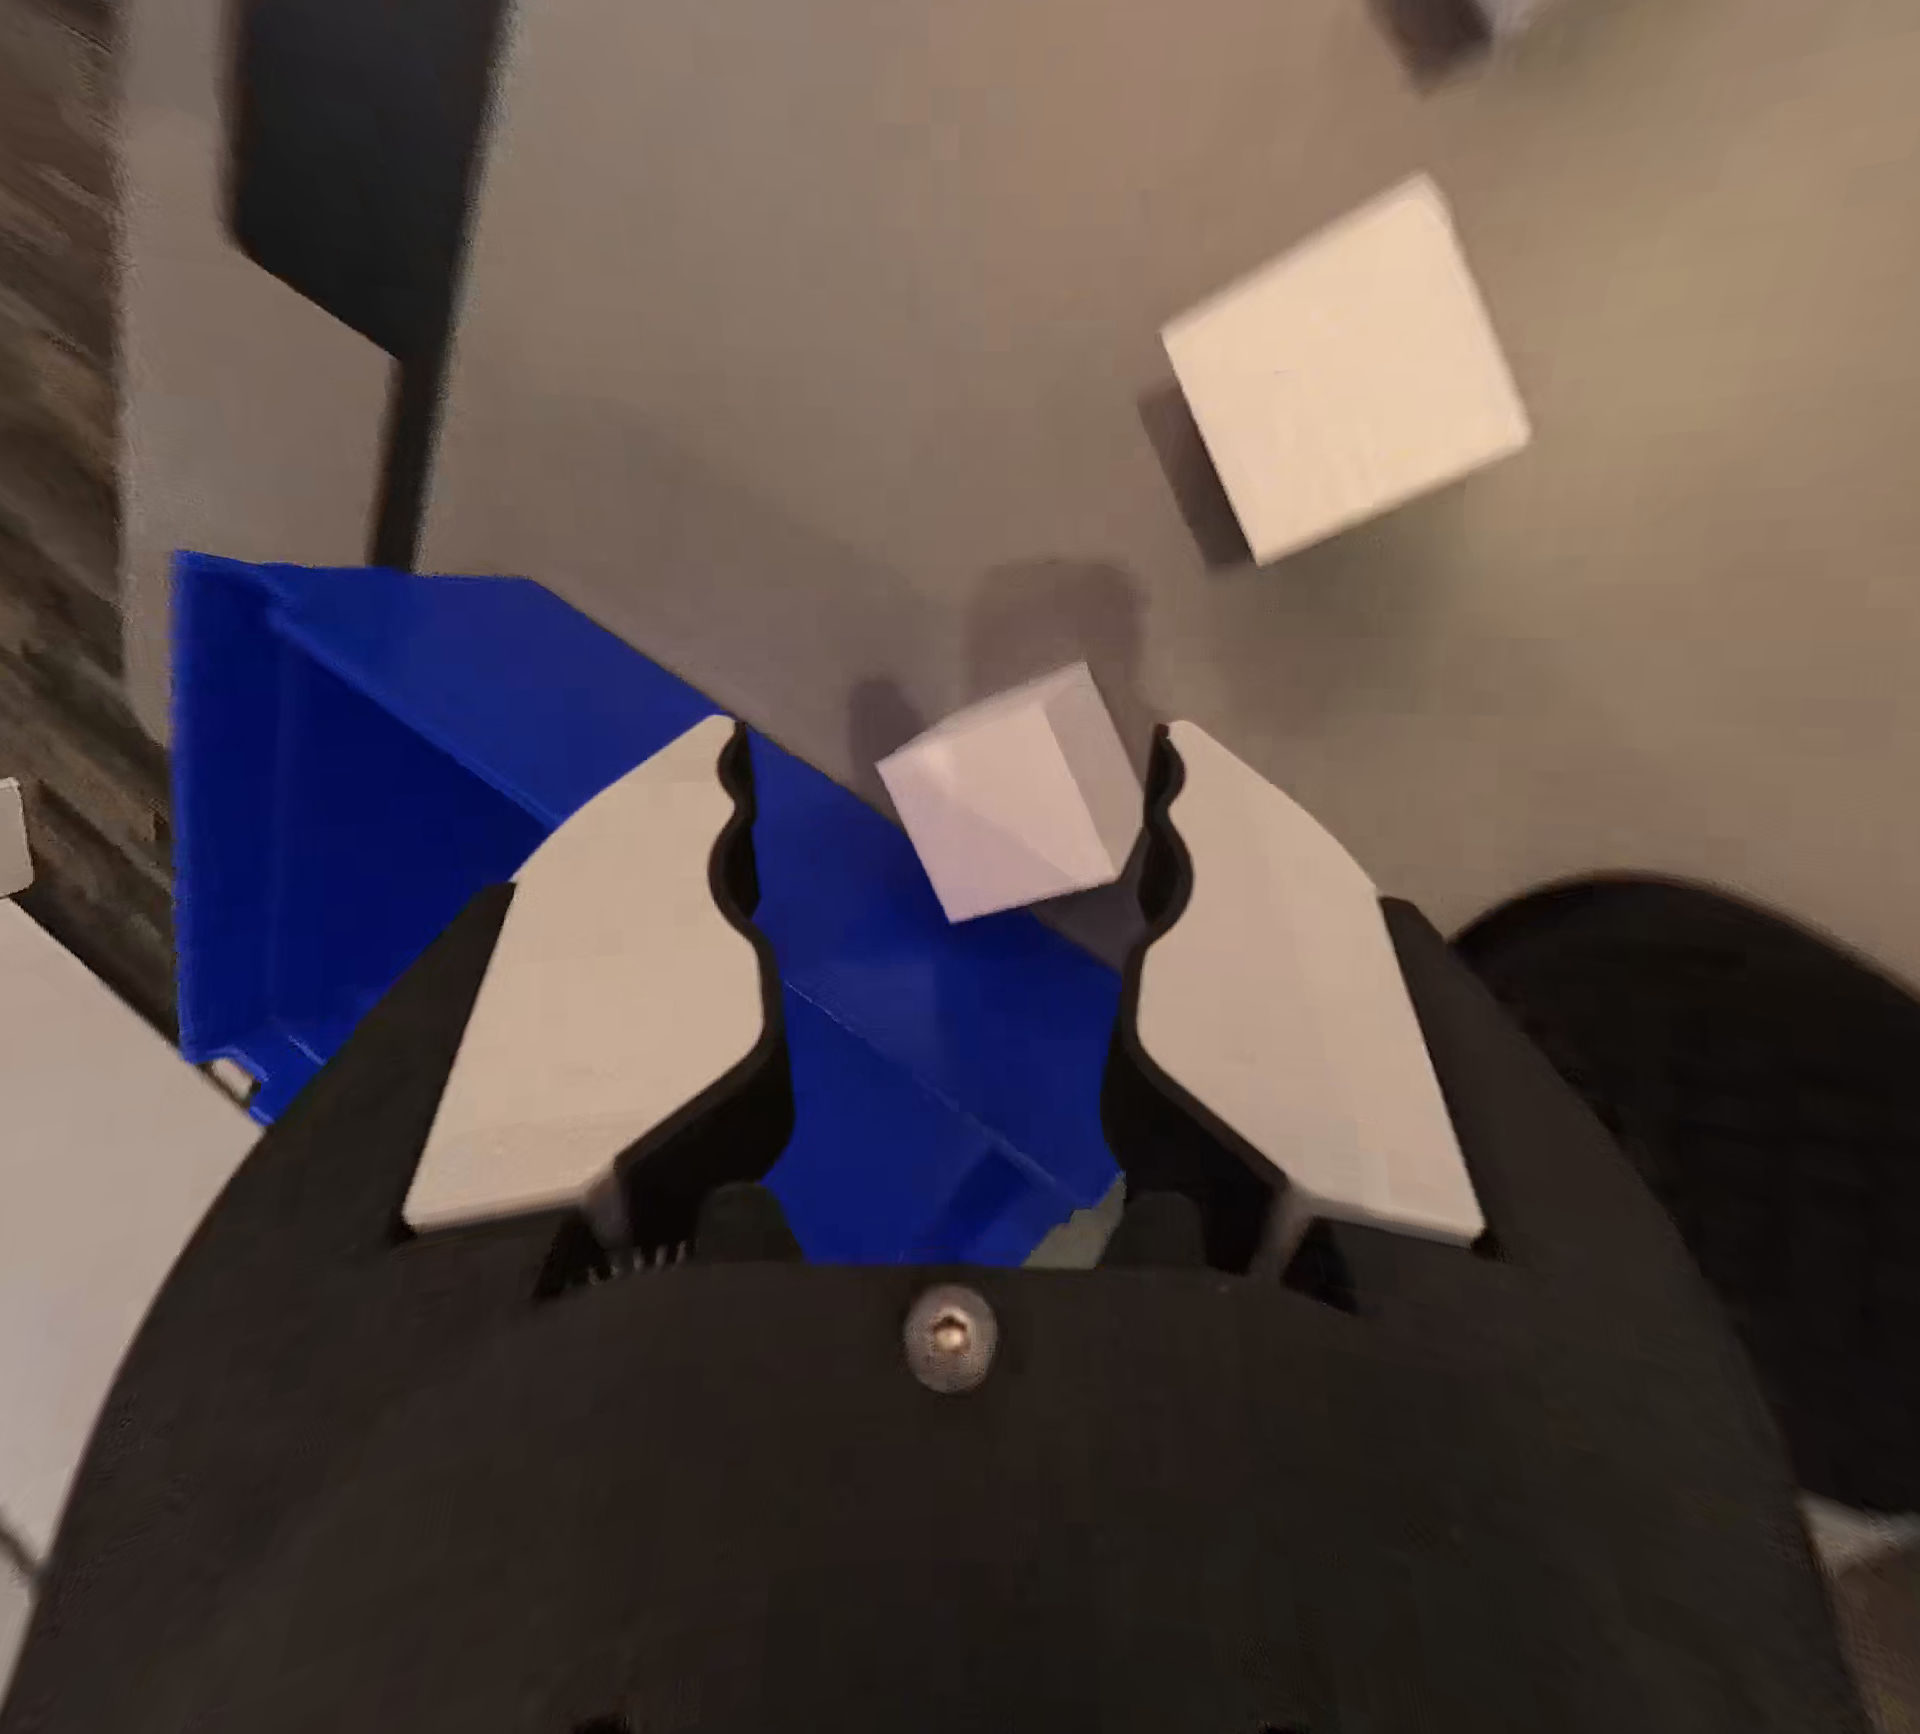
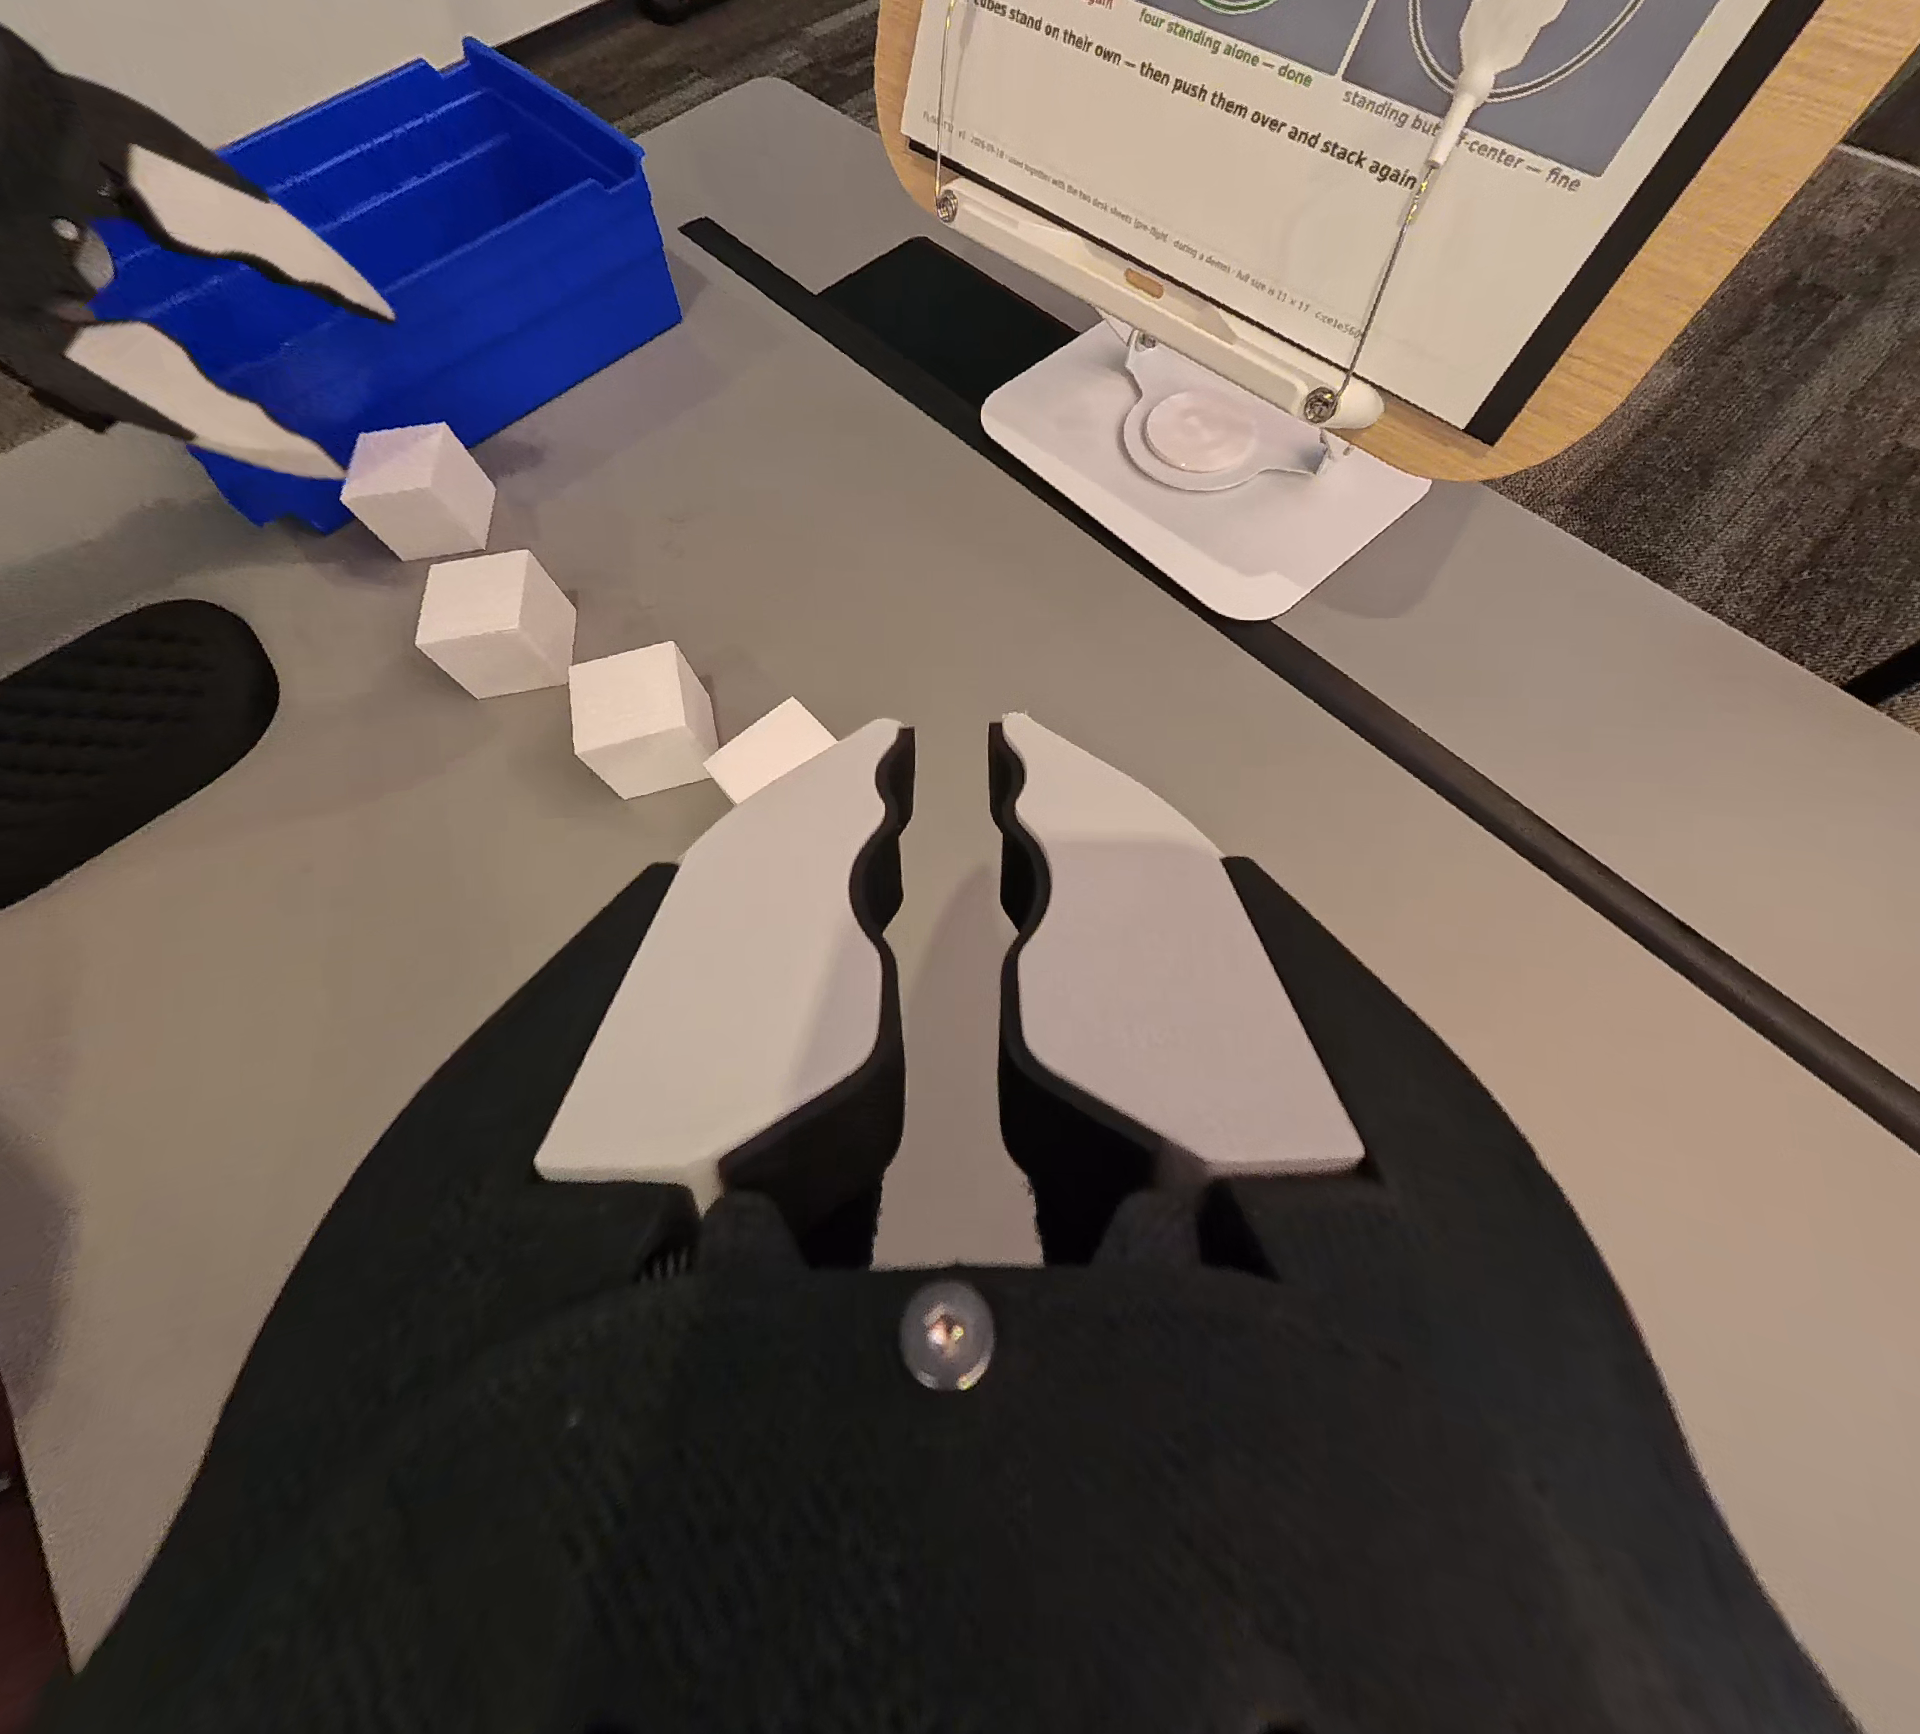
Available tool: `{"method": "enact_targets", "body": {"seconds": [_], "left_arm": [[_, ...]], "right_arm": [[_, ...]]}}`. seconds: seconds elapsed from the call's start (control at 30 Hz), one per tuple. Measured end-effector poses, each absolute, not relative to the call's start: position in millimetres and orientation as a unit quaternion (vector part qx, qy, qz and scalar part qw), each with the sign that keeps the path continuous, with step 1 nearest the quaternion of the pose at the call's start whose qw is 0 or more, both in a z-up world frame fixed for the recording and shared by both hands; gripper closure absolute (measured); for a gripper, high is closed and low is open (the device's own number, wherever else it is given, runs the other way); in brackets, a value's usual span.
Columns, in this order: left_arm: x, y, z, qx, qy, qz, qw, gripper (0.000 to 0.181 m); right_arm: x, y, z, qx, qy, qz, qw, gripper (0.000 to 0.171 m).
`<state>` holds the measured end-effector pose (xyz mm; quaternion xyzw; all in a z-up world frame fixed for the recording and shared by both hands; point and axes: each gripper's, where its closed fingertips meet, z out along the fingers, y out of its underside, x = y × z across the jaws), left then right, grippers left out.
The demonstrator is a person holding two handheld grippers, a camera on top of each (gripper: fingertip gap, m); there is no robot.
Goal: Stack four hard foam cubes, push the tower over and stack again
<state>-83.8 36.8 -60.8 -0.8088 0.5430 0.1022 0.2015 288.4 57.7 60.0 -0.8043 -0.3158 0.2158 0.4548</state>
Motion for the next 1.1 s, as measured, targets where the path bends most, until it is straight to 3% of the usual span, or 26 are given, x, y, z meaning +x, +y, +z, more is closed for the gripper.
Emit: {"method": "enact_targets", "body": {"seconds": [0.3, 0.5, 0.73, 1.1], "left_arm": [[-124.6, 34.3, -106.4, -0.844, 0.505, 0.179, 0.026, 0.103], [-131.6, 40.4, -115.1, -0.834, 0.504, 0.223, 0.029, 0.095], [-122.8, 30.8, -117.8, -0.835, 0.508, 0.211, 0.022, 0.106], [-118.4, 28.6, -118.6, -0.837, 0.497, 0.226, 0.032, 0.109]], "right_arm": [[290.8, 55.8, 63.6, -0.799, -0.321, 0.217, 0.460, 0.157], [289.1, 54.4, 63.5, -0.797, -0.324, 0.221, 0.458, 0.157], [285.7, 52.7, 62.9, -0.797, -0.329, 0.220, 0.456, 0.157], [283.9, 51.0, 64.7, -0.795, -0.332, 0.220, 0.456, 0.157]]}}
